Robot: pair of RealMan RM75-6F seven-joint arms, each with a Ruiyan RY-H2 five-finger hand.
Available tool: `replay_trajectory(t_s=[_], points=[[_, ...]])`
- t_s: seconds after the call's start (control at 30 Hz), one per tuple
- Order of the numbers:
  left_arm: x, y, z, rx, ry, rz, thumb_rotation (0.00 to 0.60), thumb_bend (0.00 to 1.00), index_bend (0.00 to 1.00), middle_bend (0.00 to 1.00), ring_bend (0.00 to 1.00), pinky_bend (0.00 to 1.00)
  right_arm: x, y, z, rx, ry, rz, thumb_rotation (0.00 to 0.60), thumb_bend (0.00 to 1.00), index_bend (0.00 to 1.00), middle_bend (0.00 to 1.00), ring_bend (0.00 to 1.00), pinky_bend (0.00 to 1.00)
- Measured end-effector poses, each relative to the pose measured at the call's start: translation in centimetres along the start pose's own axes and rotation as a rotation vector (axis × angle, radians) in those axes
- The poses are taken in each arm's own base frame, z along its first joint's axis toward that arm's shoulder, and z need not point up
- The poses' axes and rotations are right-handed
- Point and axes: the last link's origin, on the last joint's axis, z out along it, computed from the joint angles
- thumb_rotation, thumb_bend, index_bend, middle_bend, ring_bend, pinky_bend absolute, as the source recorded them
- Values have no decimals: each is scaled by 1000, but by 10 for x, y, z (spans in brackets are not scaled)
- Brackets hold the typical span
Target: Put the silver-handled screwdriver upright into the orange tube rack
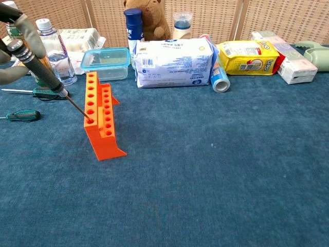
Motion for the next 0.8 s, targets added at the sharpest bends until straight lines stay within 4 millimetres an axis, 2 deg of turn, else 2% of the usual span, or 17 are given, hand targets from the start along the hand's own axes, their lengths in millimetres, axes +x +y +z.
replay_trajectory(t_s=[0.27, 0.8], points=[[-4, 5, 16, 35, -19, 13, 600, 422, 500, 1000, 1000, 1000, 0, 1, 1, -3, -2, -1, 600, 0, 44, 0, 0, 0], [-13, 12, 30, 80, -61, 26, 600, 422, 500, 1000, 1000, 1000, 1, 1, 1, -4, 1, 10, 600, 0, 44, 0, 0, 0]])
